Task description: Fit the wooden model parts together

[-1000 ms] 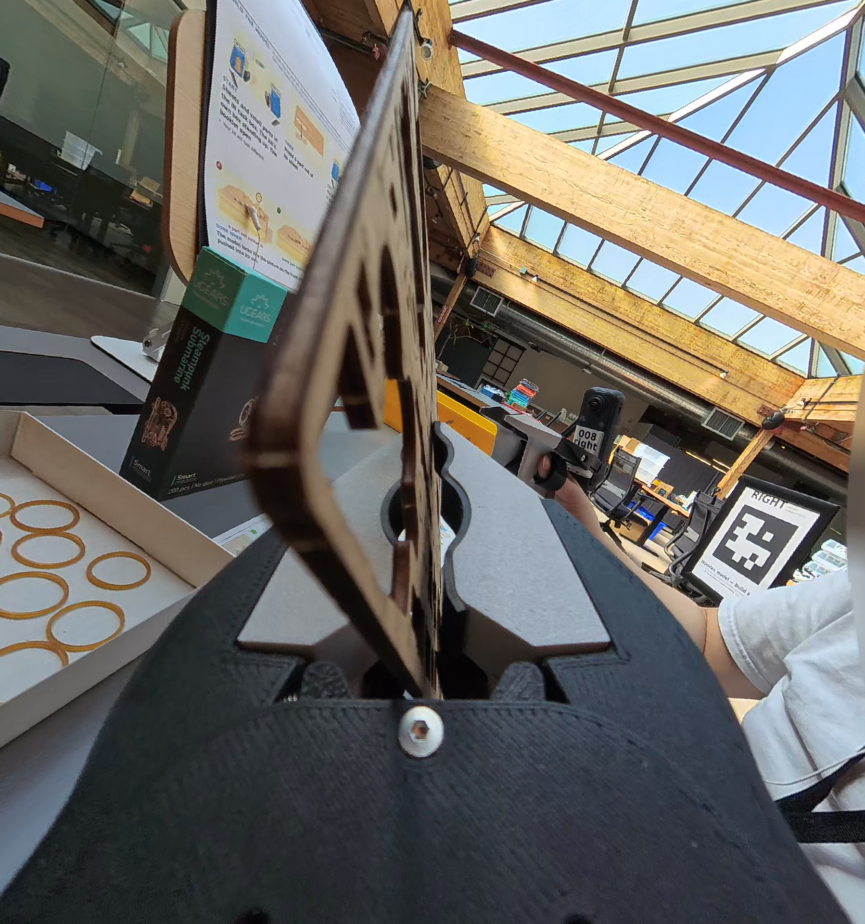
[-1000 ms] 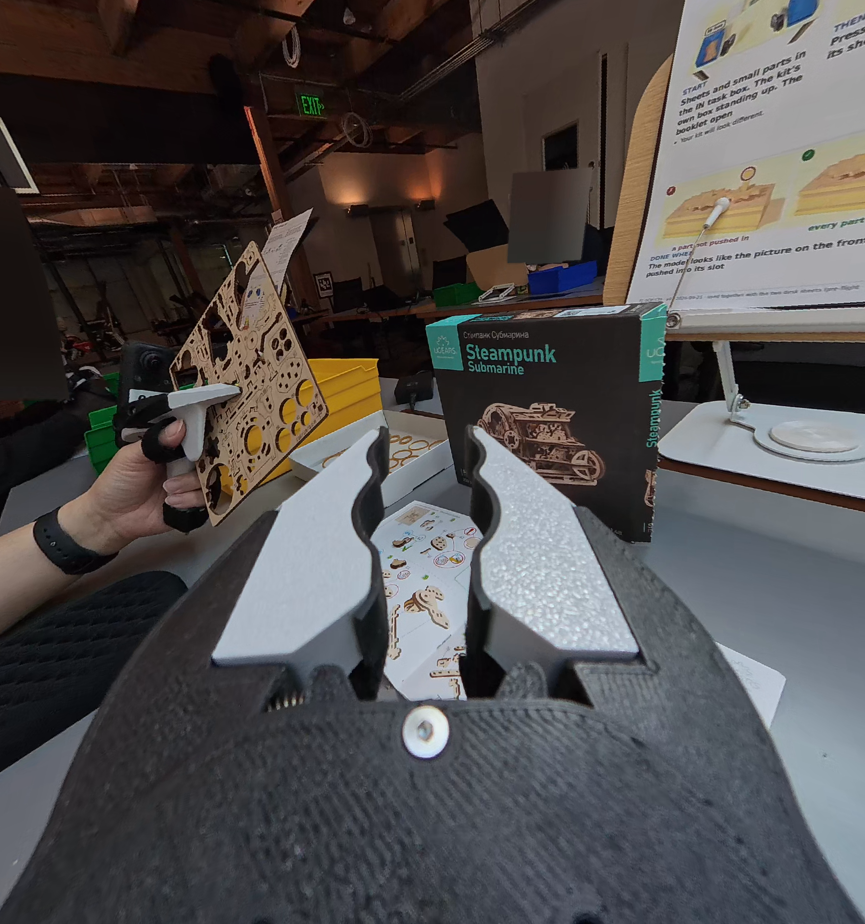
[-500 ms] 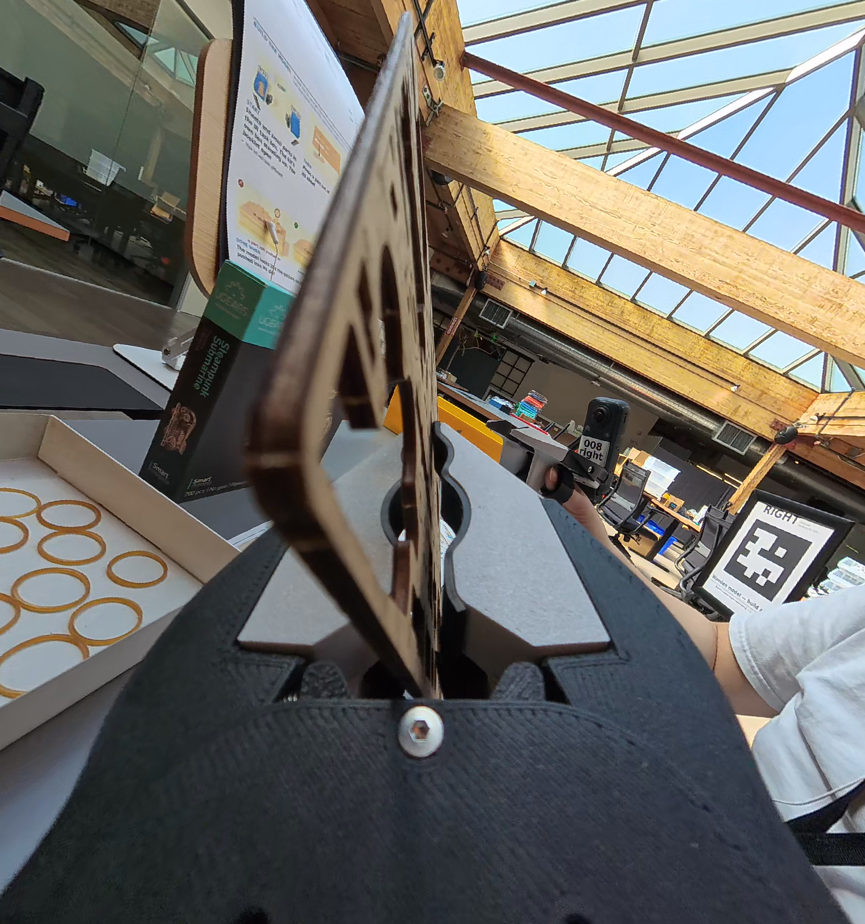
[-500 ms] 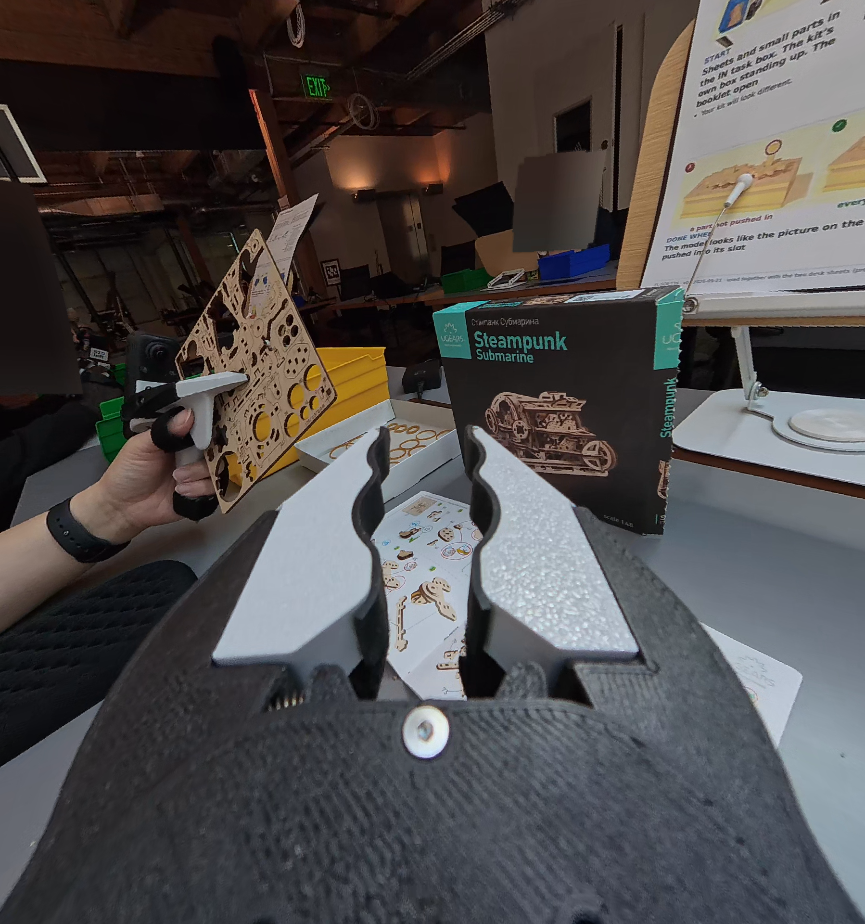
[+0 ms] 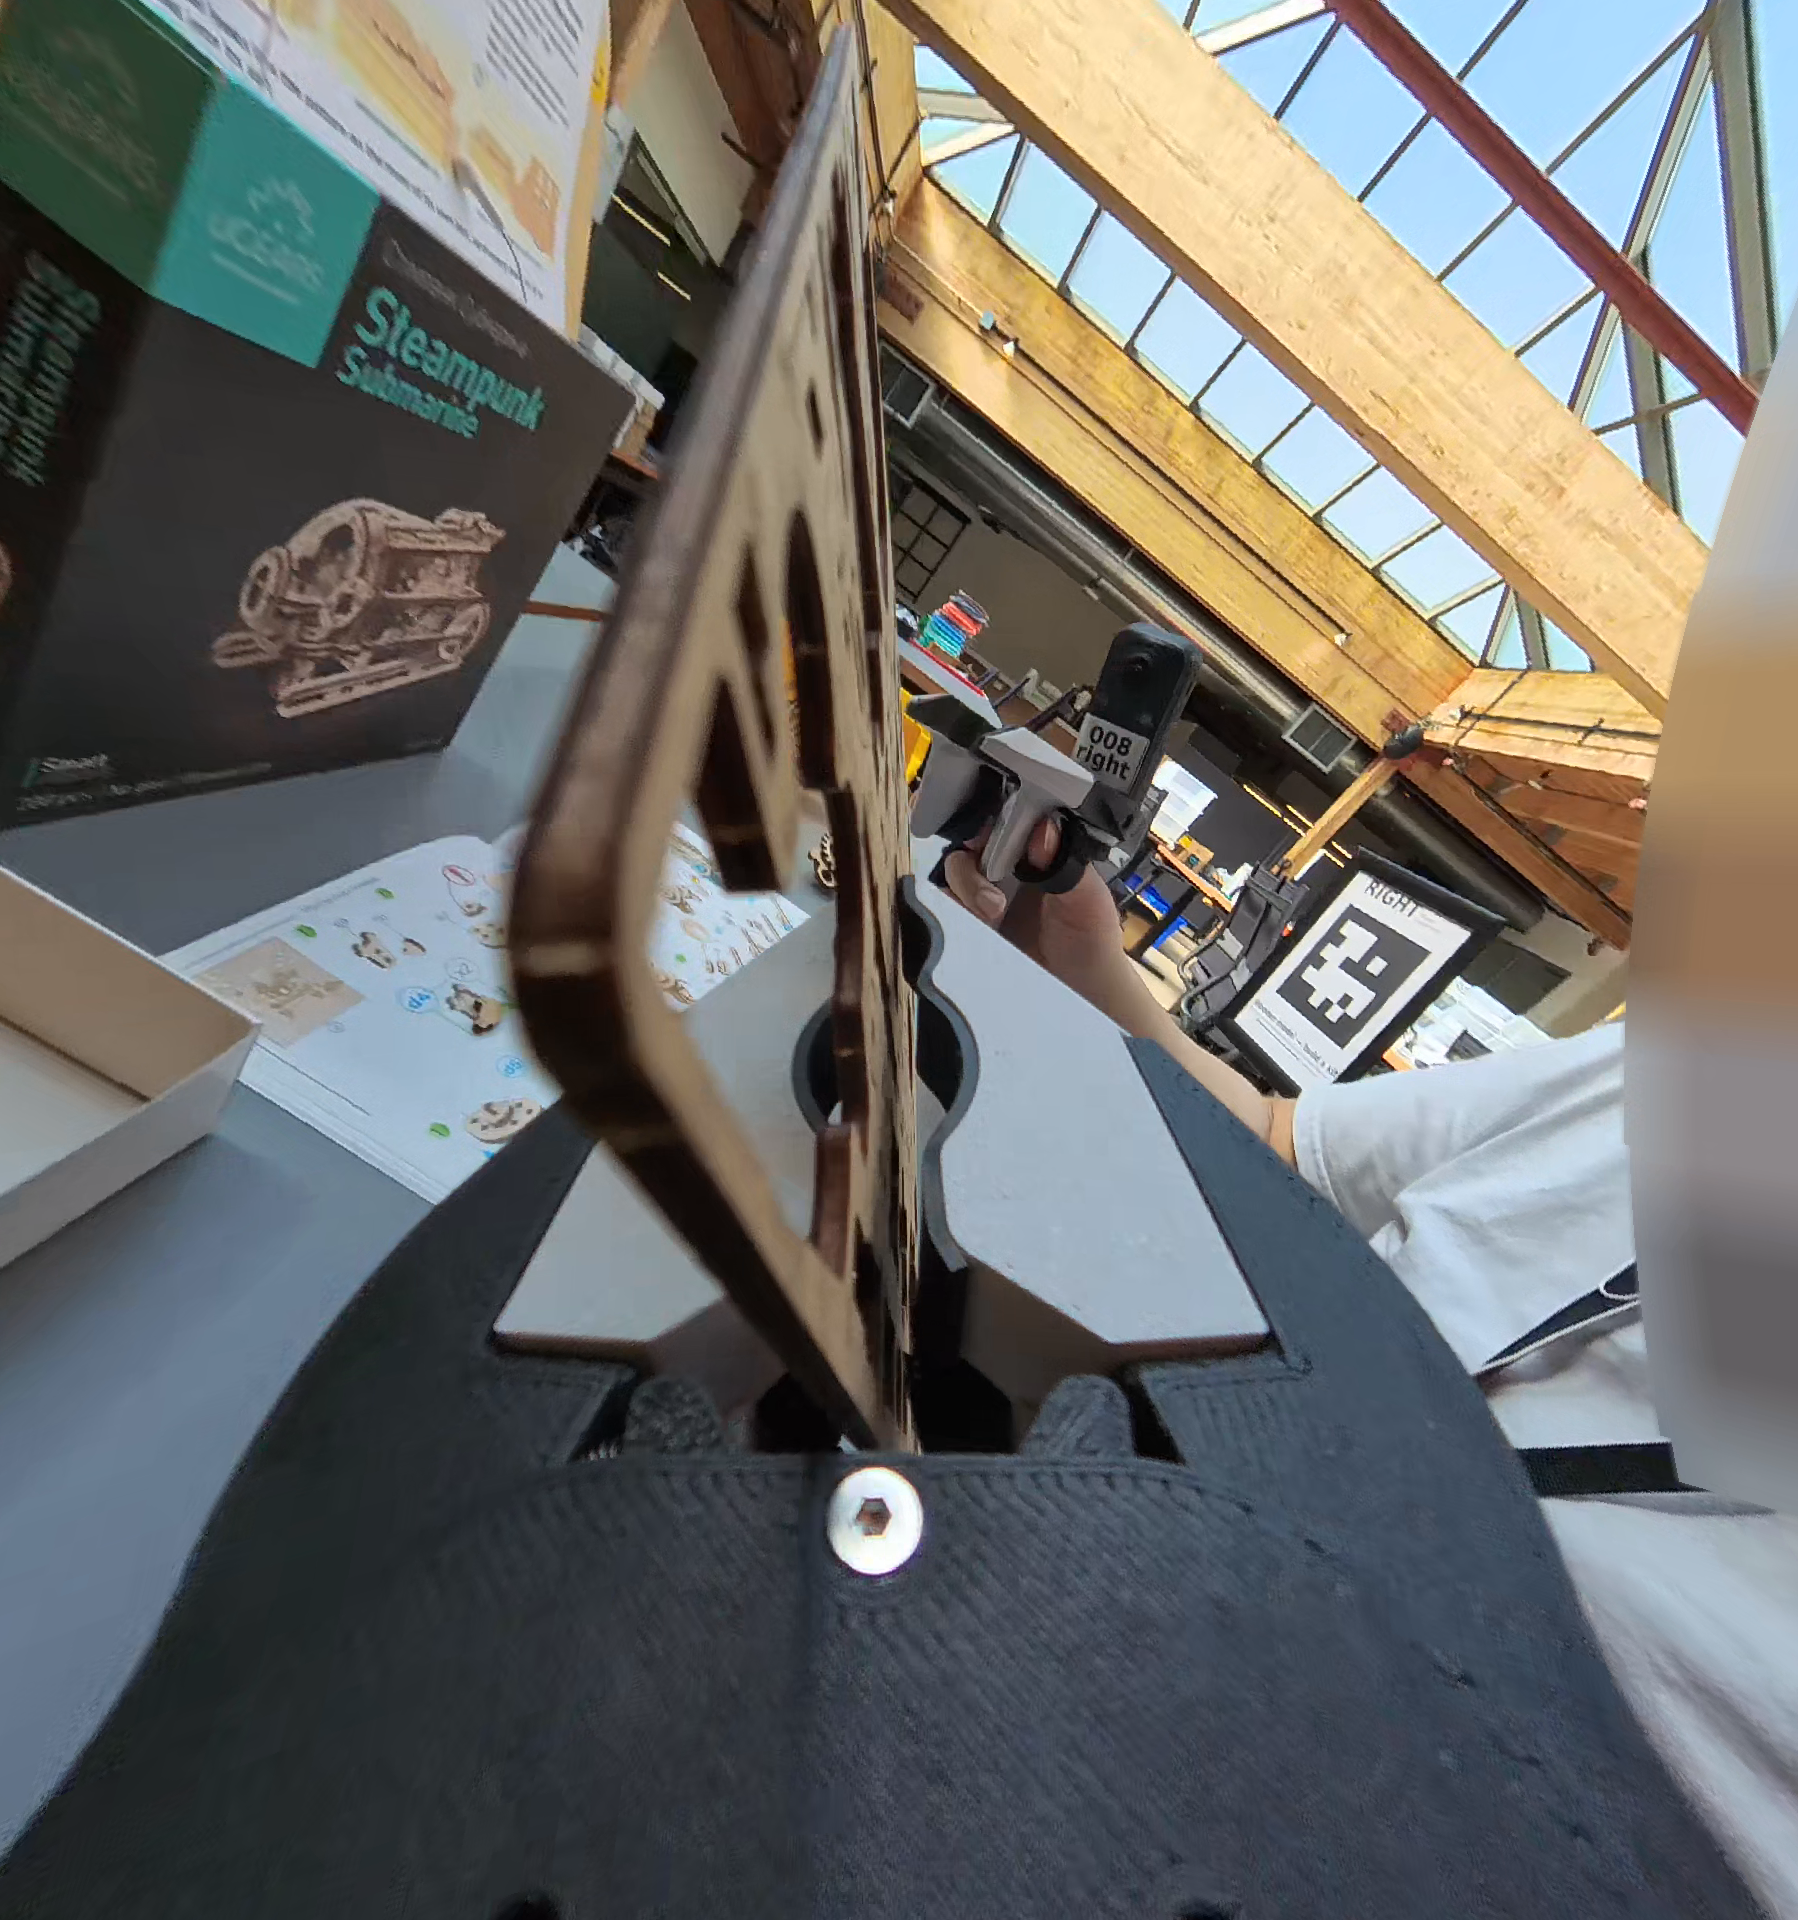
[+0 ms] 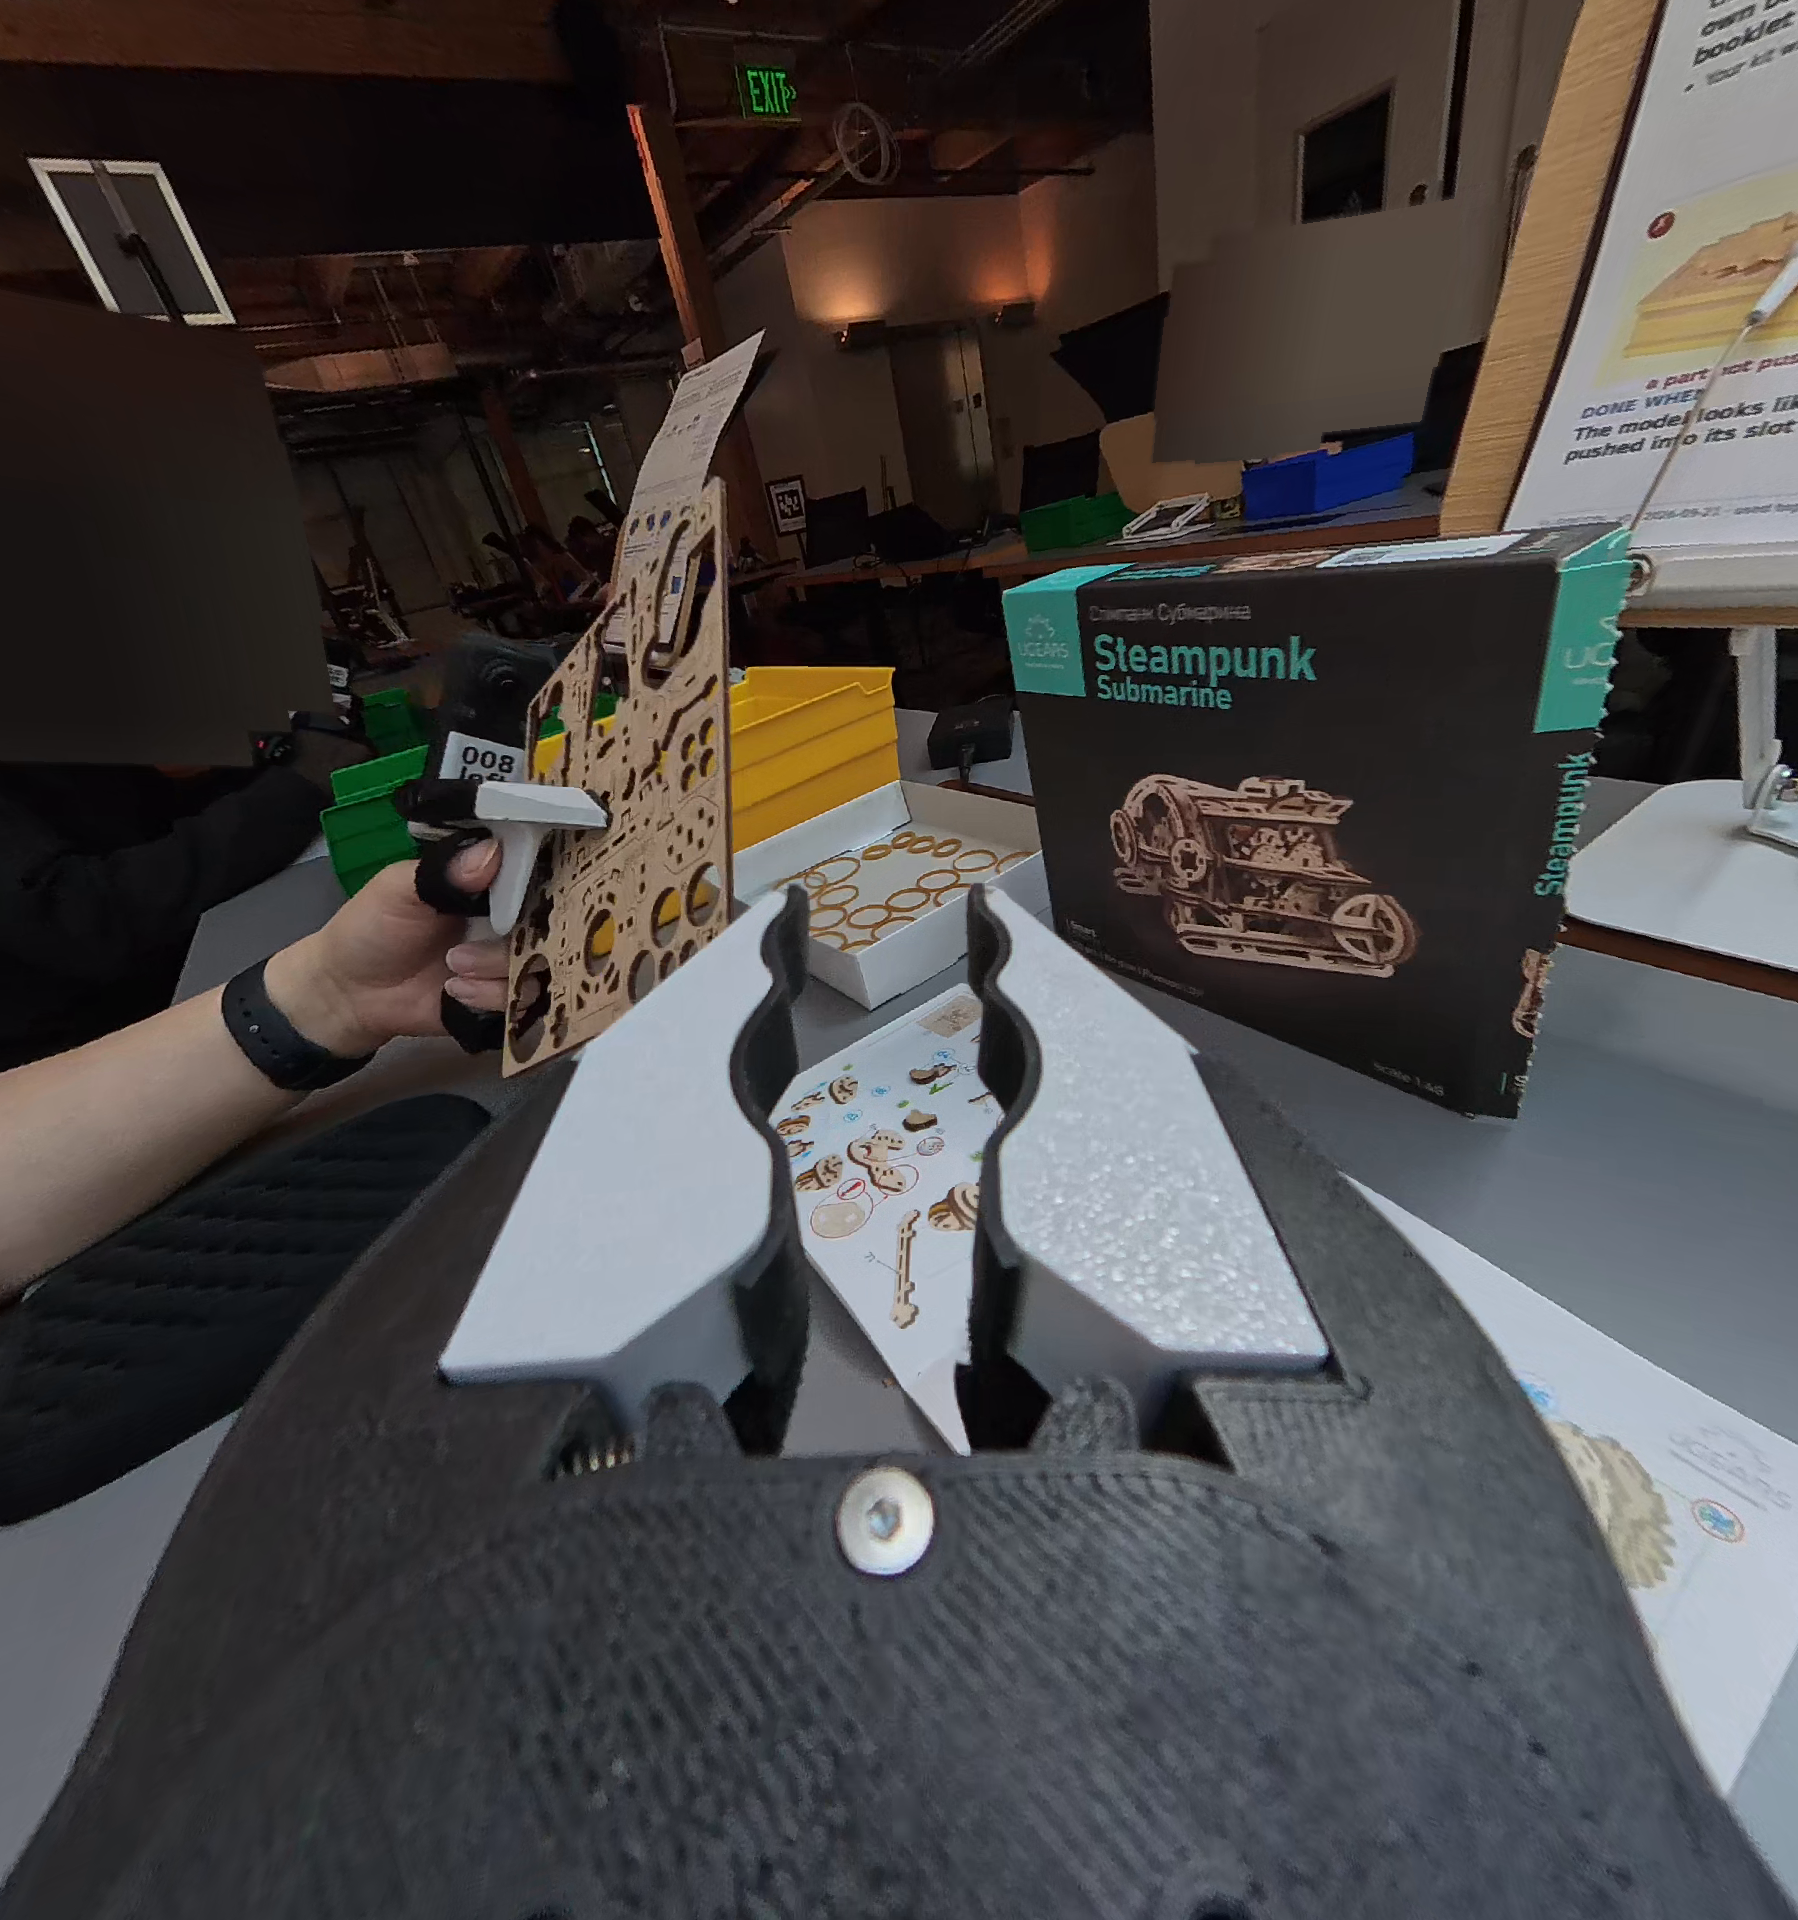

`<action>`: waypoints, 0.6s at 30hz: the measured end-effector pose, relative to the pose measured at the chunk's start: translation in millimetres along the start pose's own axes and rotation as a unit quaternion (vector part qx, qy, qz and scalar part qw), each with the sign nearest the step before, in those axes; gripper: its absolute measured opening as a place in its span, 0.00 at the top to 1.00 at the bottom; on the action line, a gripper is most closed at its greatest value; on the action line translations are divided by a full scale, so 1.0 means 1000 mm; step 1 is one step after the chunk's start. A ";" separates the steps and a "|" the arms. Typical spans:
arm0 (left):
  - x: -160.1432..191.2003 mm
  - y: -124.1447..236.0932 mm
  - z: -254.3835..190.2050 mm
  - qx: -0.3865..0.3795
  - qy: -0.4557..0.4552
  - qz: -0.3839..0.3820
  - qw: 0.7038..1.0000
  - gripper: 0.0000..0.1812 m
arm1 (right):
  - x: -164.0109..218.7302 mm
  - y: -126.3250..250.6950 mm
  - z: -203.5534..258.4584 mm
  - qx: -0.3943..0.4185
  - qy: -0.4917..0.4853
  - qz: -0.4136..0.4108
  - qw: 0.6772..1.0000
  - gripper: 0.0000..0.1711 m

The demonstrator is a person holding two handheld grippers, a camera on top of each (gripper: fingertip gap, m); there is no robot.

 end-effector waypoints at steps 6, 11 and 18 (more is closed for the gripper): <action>0.021 -0.027 -0.025 0.055 -0.001 0.081 0.995 1.00 | 0.023 -0.018 0.024 -0.076 -0.025 0.046 0.996 0.78; 0.034 -0.035 -0.032 0.070 0.001 0.119 0.990 1.00 | 0.044 -0.029 0.036 -0.142 -0.087 0.100 0.981 0.75; 0.040 -0.040 -0.042 0.107 0.005 0.142 0.984 1.00 | 0.057 -0.031 0.041 -0.196 -0.183 0.154 0.951 0.96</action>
Point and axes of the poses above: each gripper's, where its closed fingertips meet, y back along the fingers, x out of its underside, z = x × y across the jaws, the point moved 5 cm from there along y, back along the fingers, and after that the axes turned 15 degrees about -y, right-handed, at the moved point
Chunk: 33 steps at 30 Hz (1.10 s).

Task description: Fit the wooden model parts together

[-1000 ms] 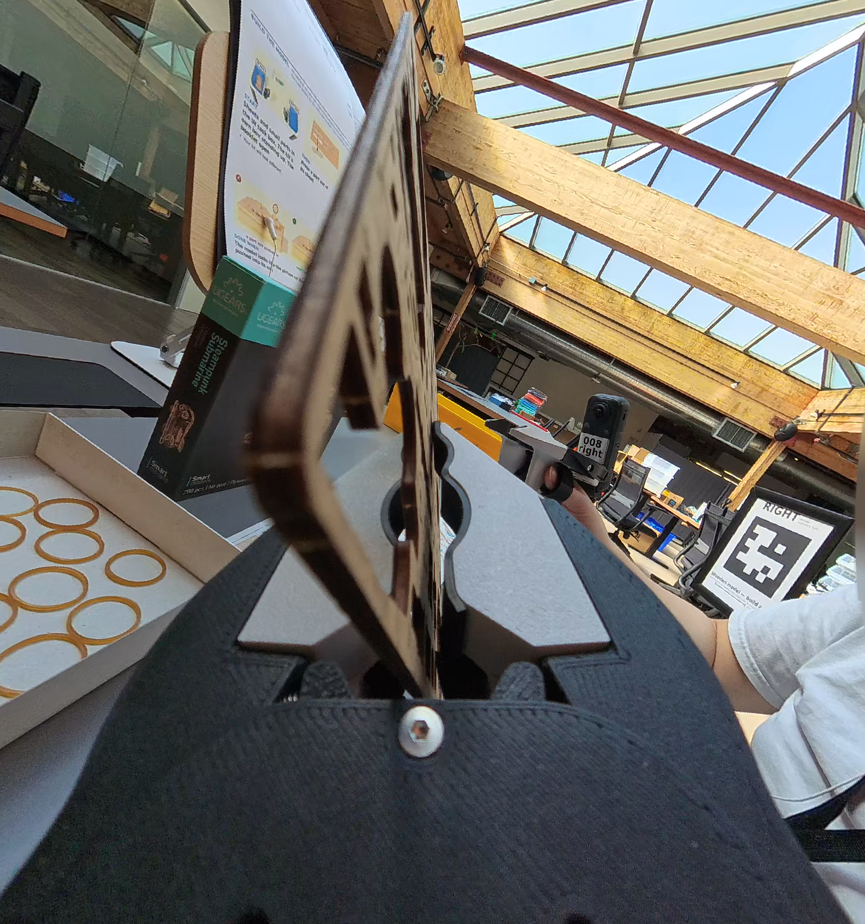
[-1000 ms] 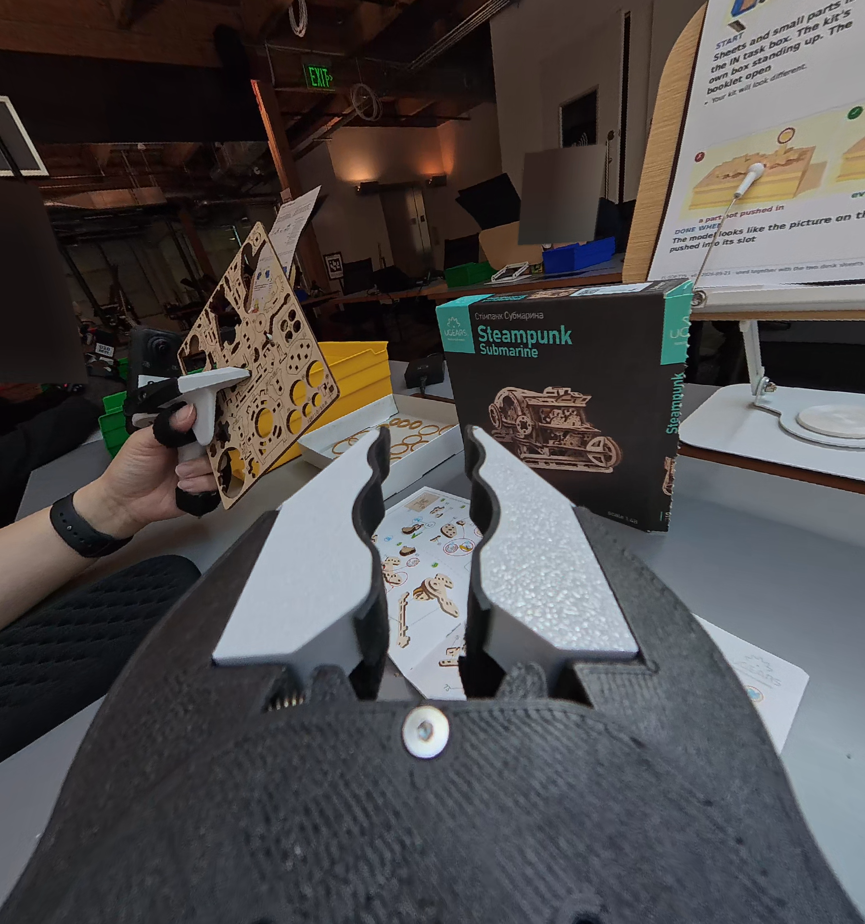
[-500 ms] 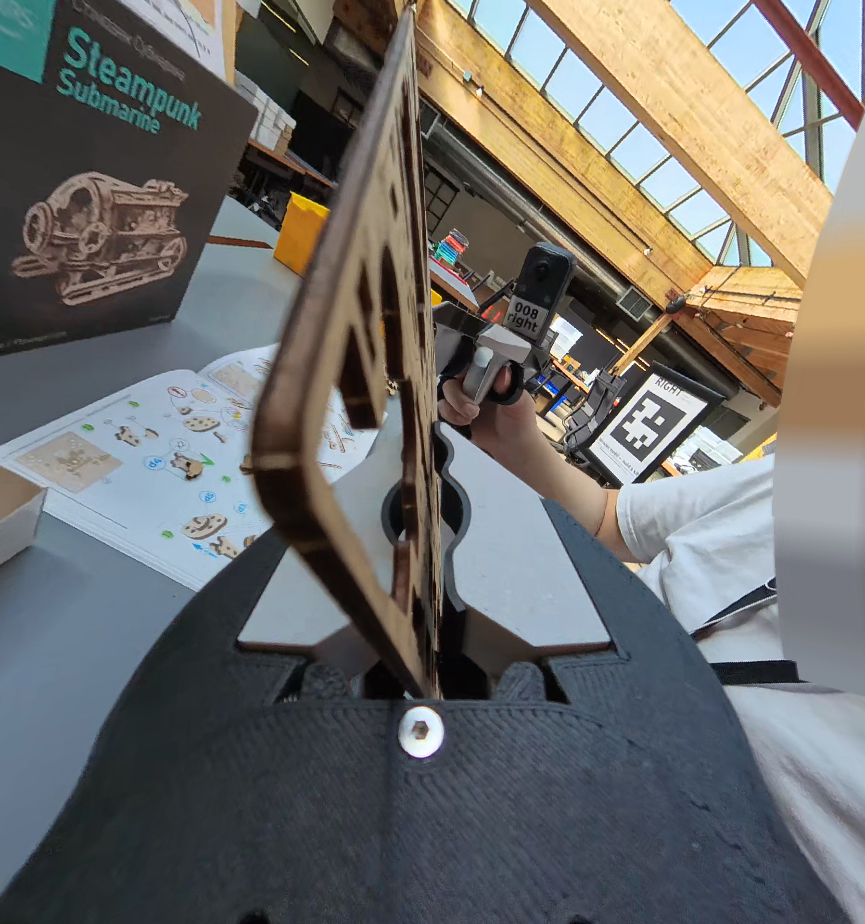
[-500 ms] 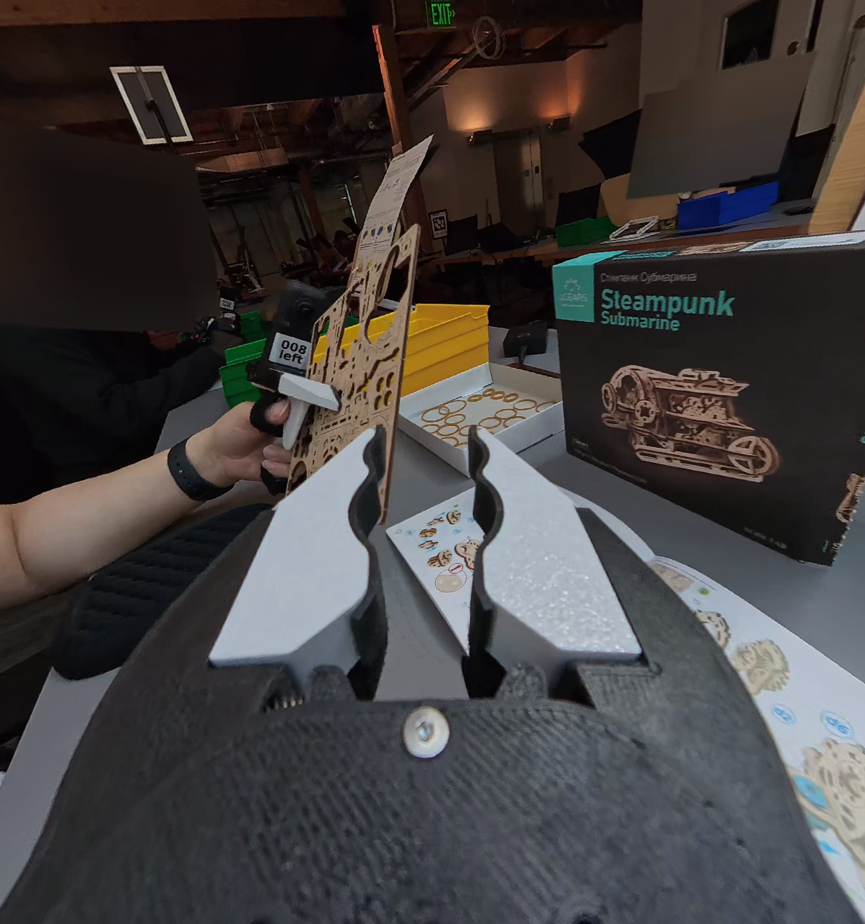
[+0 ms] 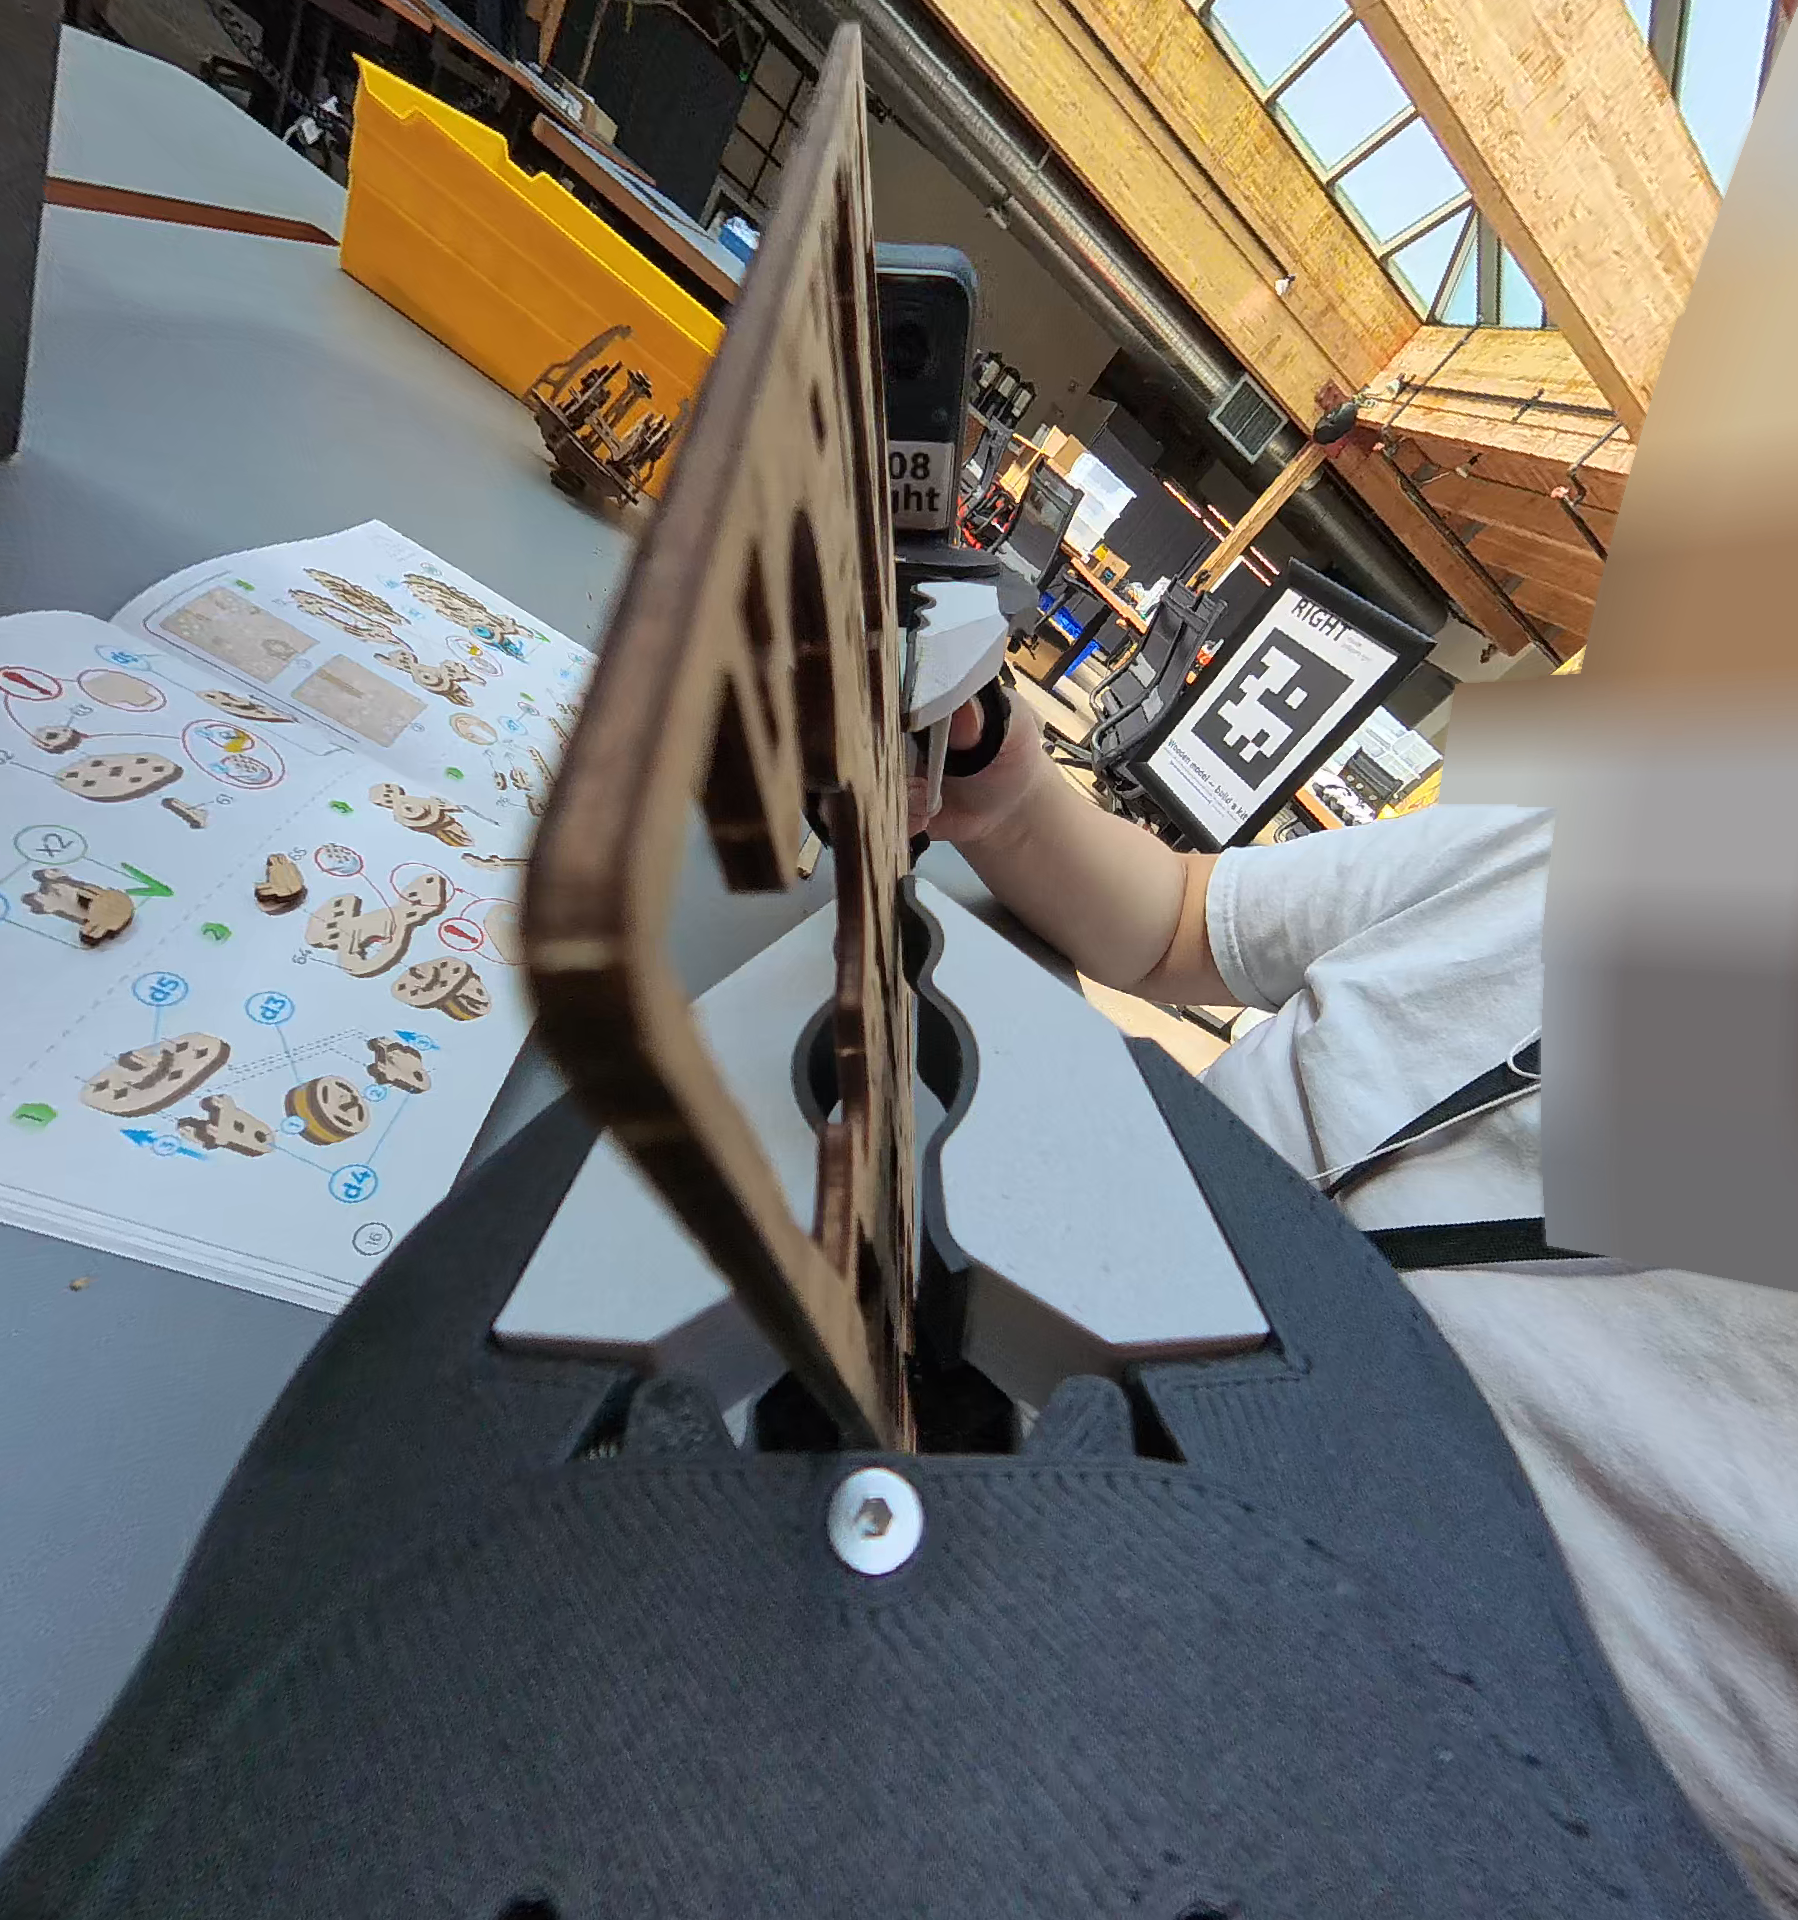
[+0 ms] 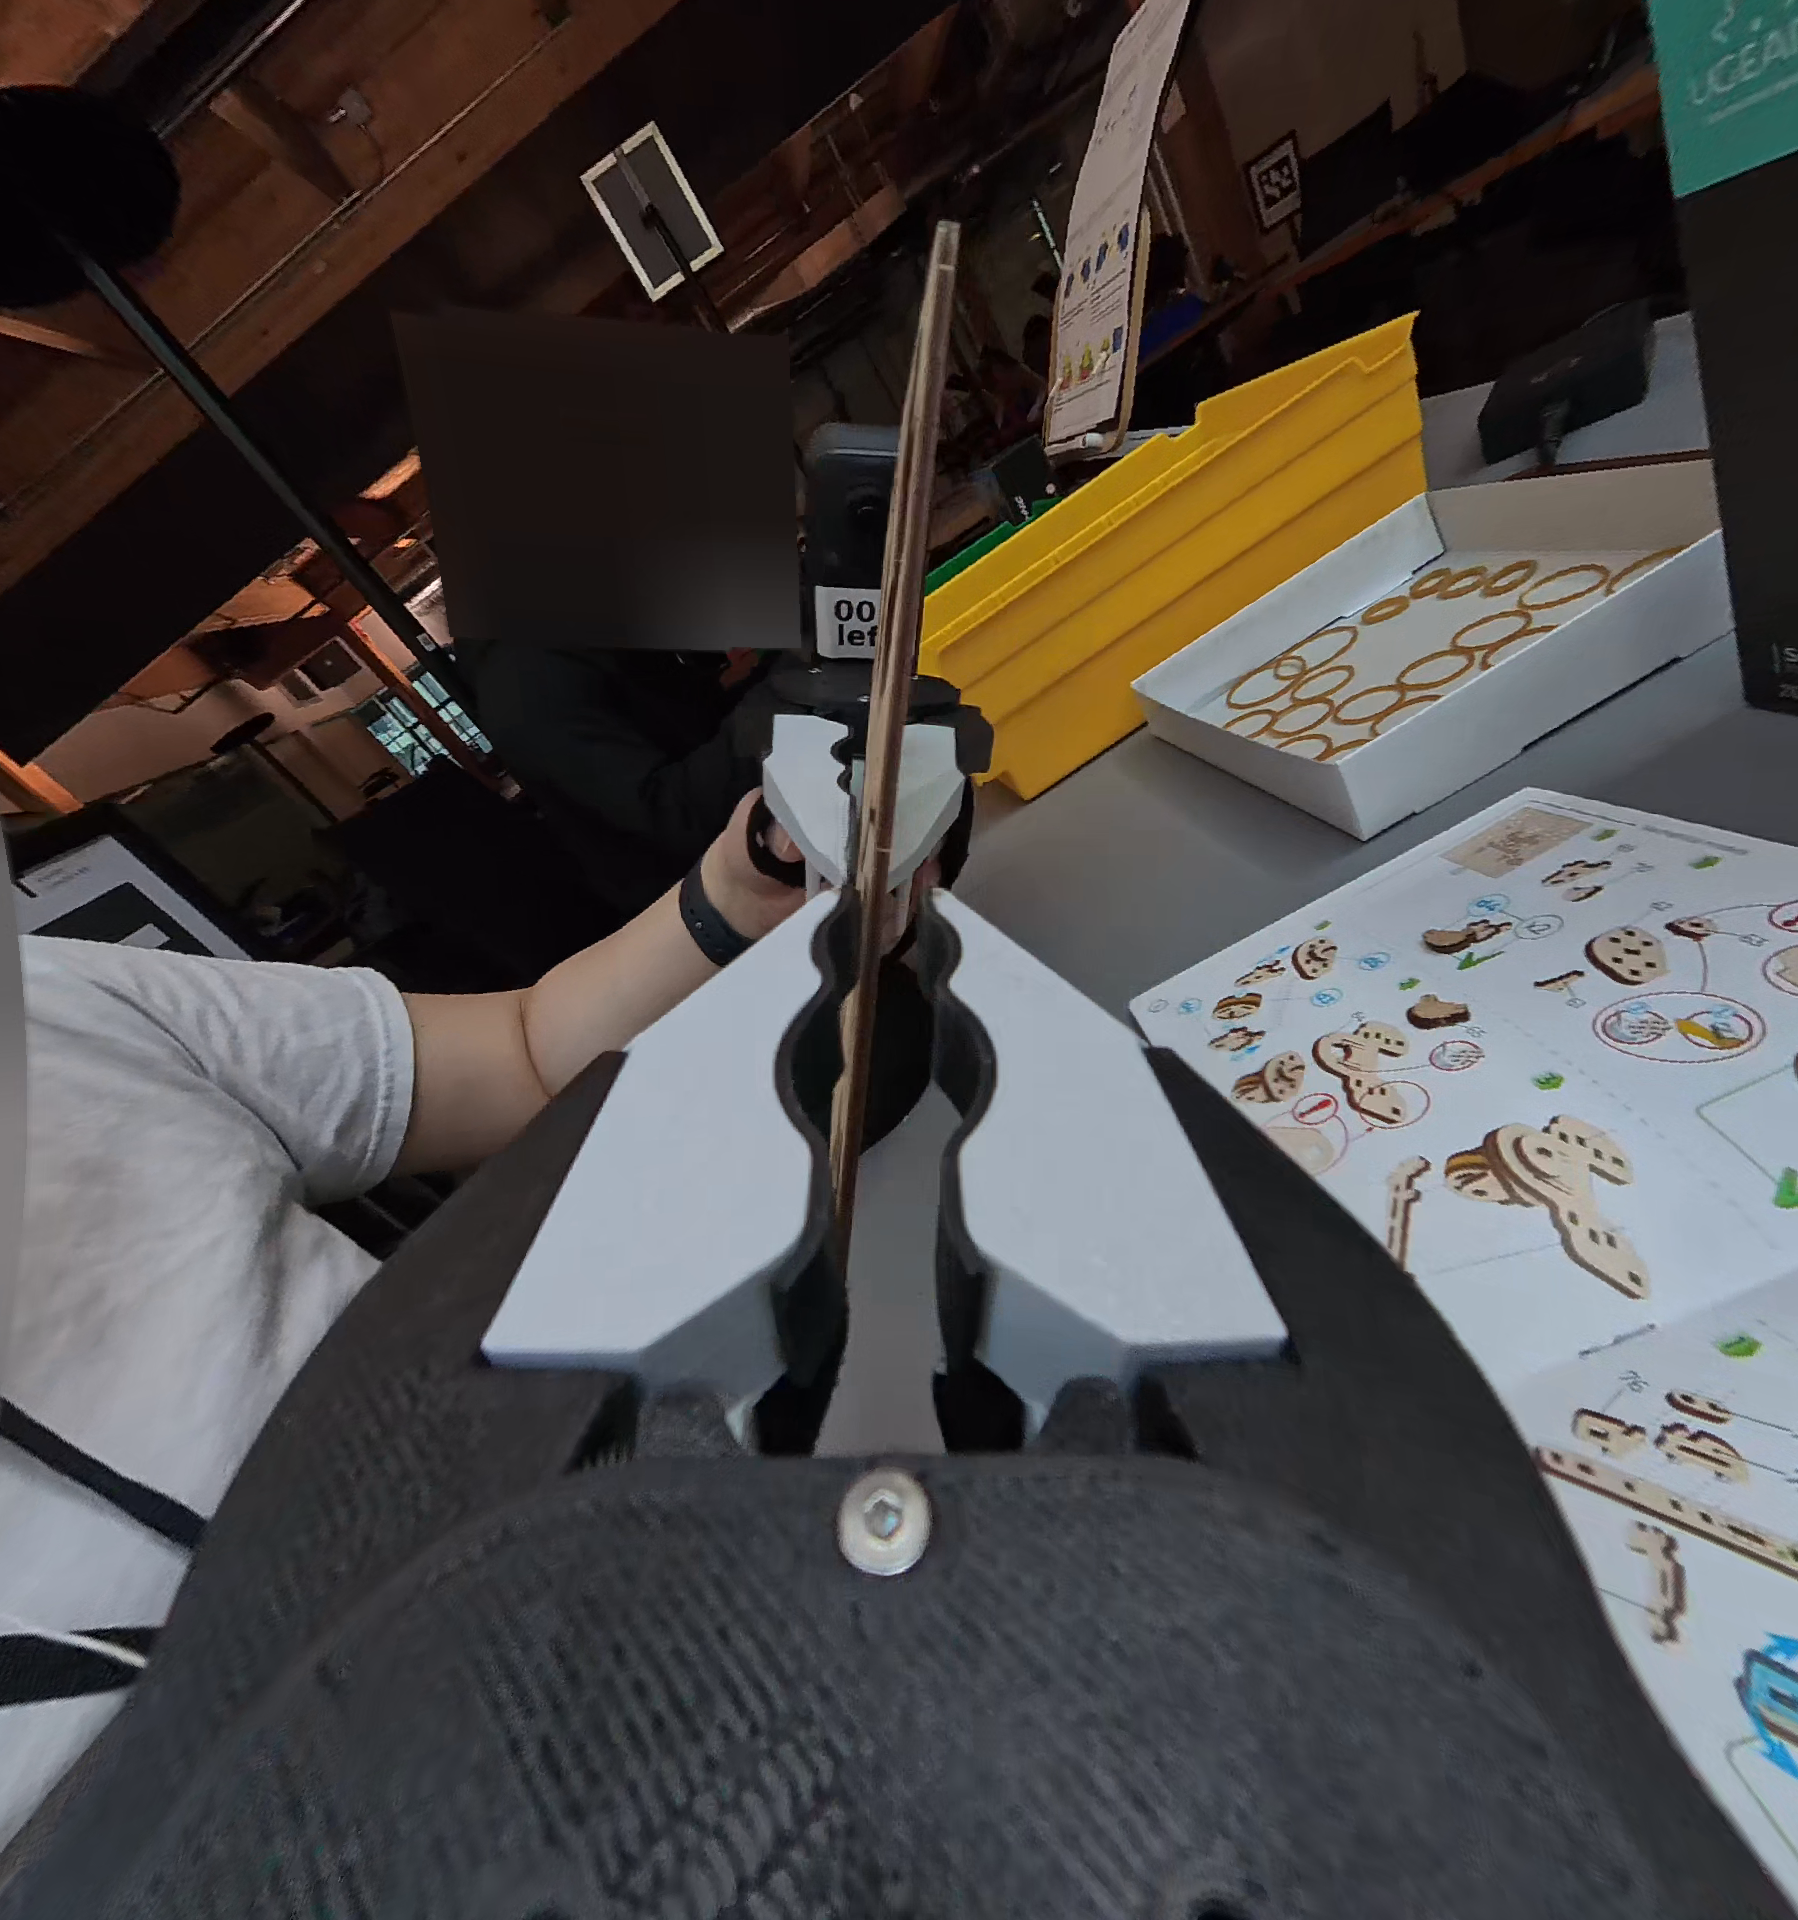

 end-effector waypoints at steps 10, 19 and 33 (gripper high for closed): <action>-0.012 0.007 -0.001 0.027 0.015 -0.062 0.998 0.90 | -0.007 0.011 -0.004 -0.055 -0.111 -0.022 0.992 1.00; -0.020 0.026 0.008 0.025 0.037 -0.119 0.992 0.90 | -0.029 0.033 0.002 -0.066 -0.100 -0.090 0.989 1.00; 0.008 0.003 0.001 0.048 0.007 -0.007 0.999 0.92 | -0.047 0.056 0.003 -0.076 -0.100 -0.165 0.978 1.00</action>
Point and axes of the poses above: each gripper's, where its closed fingertips meet, y back along the fingers, x out of its underside, z = x × y across the jaws, the point moved 5 cm from there along y, back along the fingers, and after that the axes turned 15 degrees about -y, right-handed, at the moved point
